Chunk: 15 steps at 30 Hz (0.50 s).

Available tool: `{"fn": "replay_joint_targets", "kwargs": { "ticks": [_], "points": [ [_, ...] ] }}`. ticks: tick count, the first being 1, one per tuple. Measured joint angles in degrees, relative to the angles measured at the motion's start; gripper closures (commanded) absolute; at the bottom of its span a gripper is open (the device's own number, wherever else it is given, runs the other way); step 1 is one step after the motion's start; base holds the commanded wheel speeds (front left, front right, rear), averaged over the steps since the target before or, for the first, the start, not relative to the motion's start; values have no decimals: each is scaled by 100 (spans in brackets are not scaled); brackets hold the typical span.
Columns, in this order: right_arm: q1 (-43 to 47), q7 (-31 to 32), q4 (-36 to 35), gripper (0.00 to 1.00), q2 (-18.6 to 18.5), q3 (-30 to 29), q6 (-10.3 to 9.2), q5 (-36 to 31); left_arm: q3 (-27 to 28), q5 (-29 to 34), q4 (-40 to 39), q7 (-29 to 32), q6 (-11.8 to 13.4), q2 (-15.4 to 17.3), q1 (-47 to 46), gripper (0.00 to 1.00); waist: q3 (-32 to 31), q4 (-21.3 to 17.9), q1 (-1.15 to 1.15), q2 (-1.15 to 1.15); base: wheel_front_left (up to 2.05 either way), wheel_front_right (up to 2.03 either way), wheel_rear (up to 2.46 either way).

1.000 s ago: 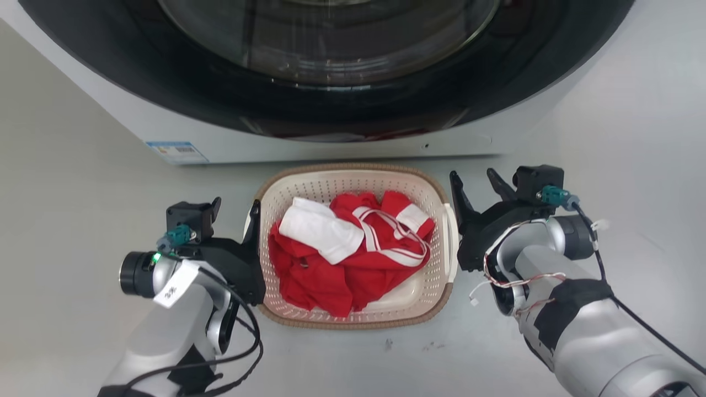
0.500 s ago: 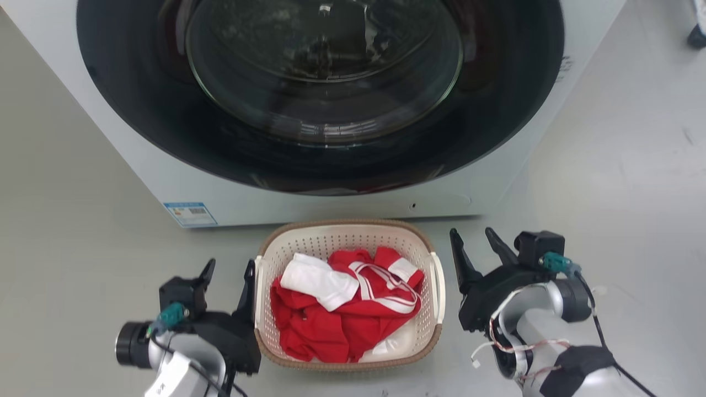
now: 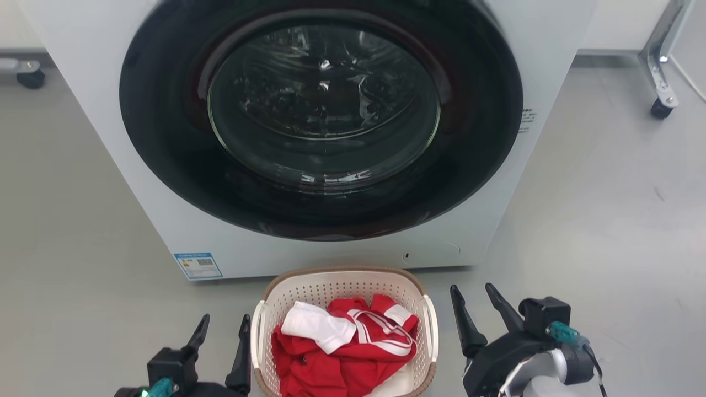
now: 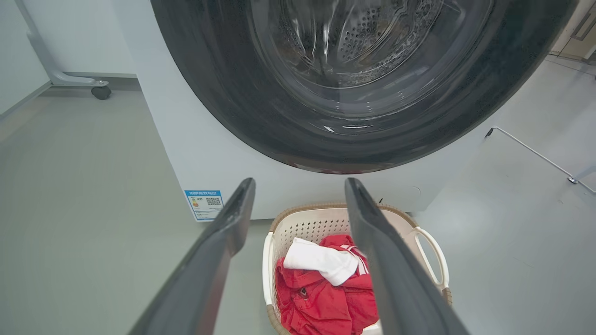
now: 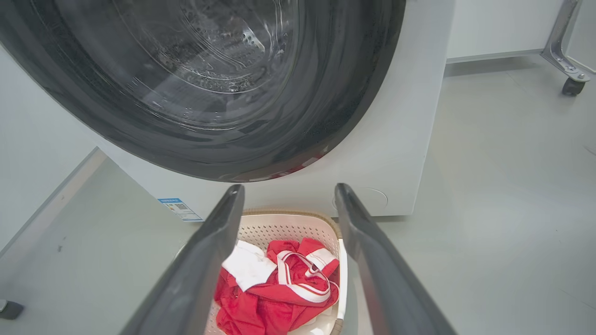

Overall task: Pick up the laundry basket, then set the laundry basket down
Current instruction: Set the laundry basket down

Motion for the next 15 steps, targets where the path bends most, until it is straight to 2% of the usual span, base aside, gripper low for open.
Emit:
{"fn": "replay_joint_targets", "kwargs": {
  "ticks": [6, 15],
  "points": [
    [593, 0, -639, 0, -27, -309, -1, -415, 450, 360, -549, 0, 1, -38, 678, 0, -332, -43, 0, 0, 0, 0, 0],
    [1328, 0, -1348, 0, -14, -868, -1, -1018, 1104, 777, -1221, 0, 2, -311, 1495, 0, -577, -169, 0, 0, 0, 0, 0]
  ]
}}
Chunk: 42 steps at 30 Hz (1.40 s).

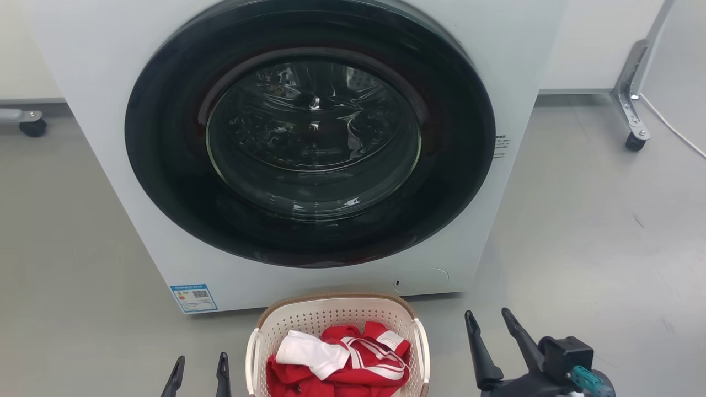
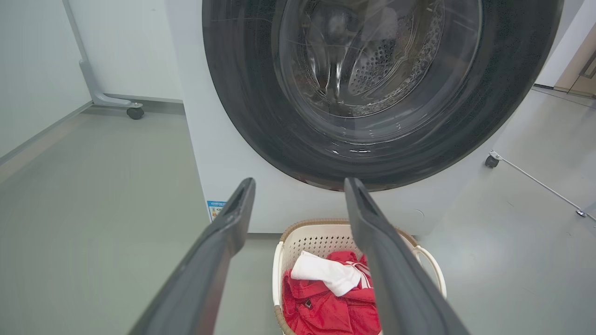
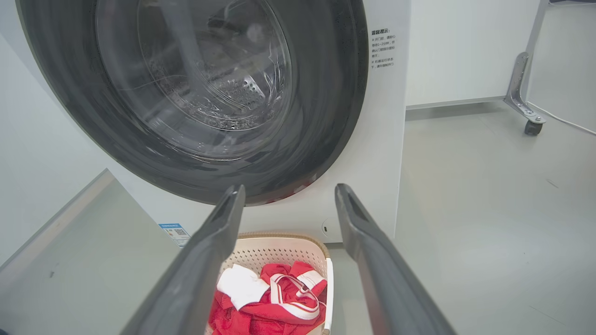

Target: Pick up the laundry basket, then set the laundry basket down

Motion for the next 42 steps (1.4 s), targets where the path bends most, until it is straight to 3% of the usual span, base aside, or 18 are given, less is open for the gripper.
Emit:
{"fn": "replay_joint_targets", "kwargs": {
  "ticks": [19, 42],
  "points": [
    [914, 0, -939, 0, 177, -836, -1, -765, 424, 615, -747, 0, 0, -309, 495, 0, -123, -131, 0, 0, 0, 0, 0],
    [1143, 0, -1339, 0, 327, -1088, -1, -1138, 561, 1090, -1028, 0, 0, -381, 608, 0, -103, -138, 0, 0, 0, 0, 0]
  ]
}}
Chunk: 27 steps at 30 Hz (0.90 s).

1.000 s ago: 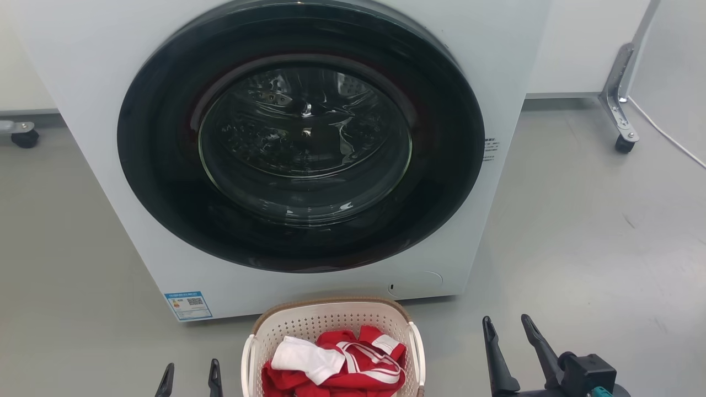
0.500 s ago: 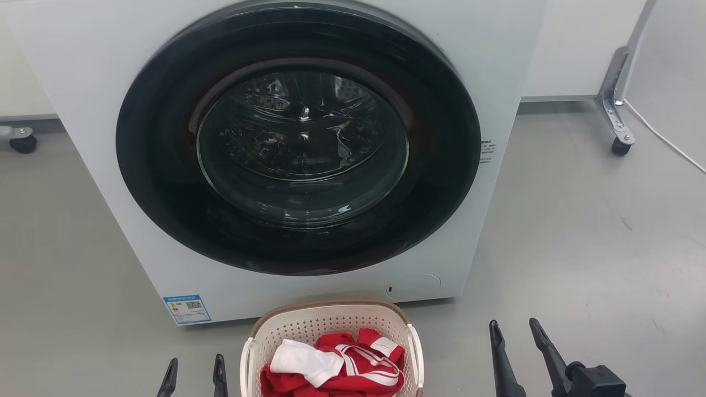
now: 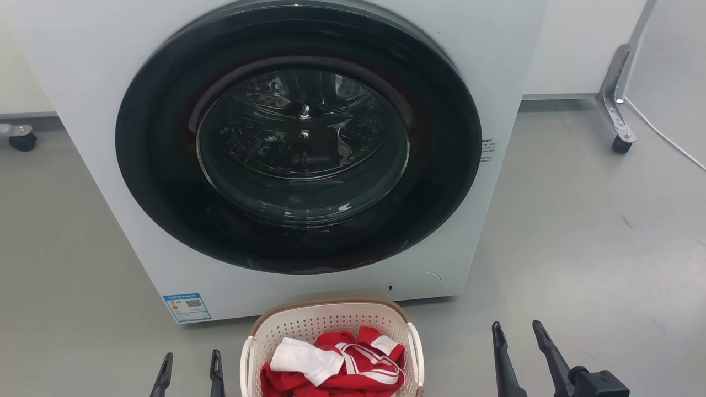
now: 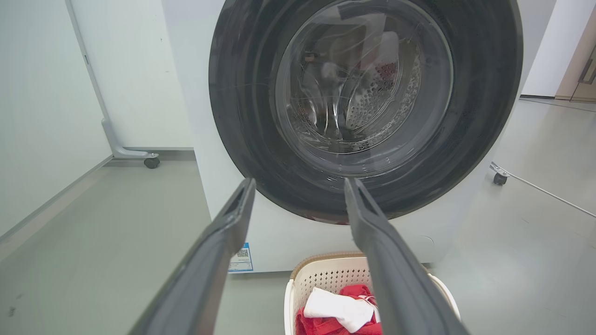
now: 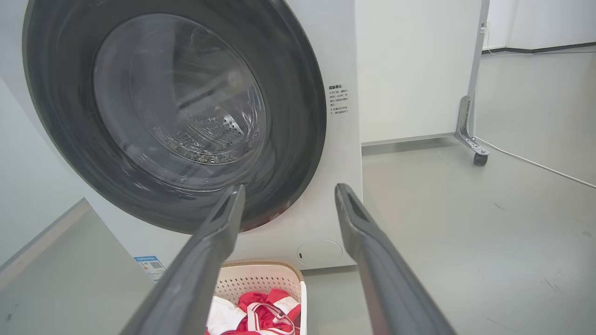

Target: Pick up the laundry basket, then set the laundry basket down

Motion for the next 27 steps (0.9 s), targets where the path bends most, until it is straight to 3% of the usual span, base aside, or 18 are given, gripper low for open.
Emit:
{"fn": "replay_joint_targets", "kwargs": {
  "ticks": [12, 13, 27],
  "points": [
    [55, 0, -67, 0, 31, -73, 0, -55, 38, 143, -71, 0, 0, -59, 44, 0, 36, -9, 0, 0, 0, 0, 0],
    [55, 0, -78, 100, 33, -79, 0, -57, 37, 146, -90, 0, 0, -63, 70, 100, 40, -10, 0, 0, 0, 0, 0],
    [171, 155, 310, 100, 43, -241, 99, 409, 82, -314, 361, 148, -115, -110, 102, 100, 60, 6, 0, 0, 0, 0, 0]
  ]
}}
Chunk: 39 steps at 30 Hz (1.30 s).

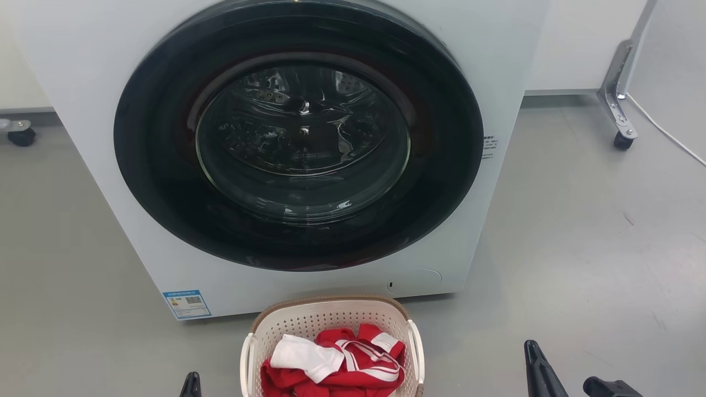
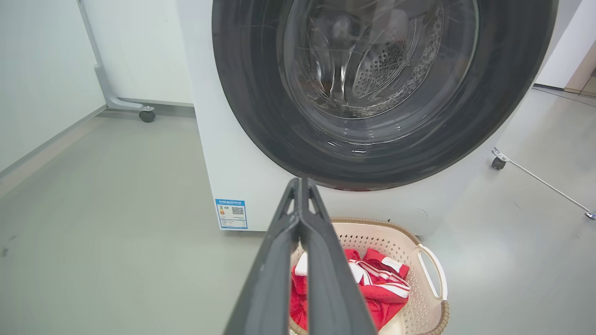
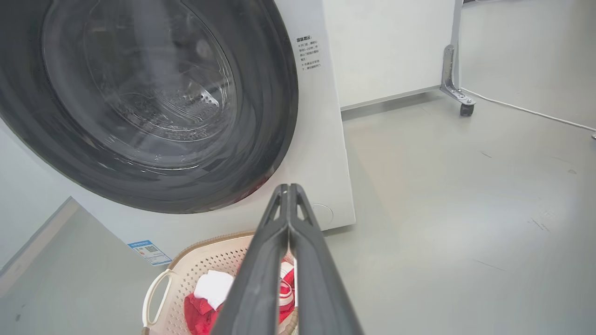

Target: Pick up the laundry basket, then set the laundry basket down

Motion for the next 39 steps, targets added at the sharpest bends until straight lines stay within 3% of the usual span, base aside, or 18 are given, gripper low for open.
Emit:
{"fn": "replay_joint_targets", "kwargs": {
  "ticks": [39],
  "points": [
    [-379, 873, 260, 100, 92, -1054, 567, 3075, 538, -3408, 521, 884, -556, -40, -722, 100, 72, 76, 0, 0, 0, 0, 0]
  ]
}}
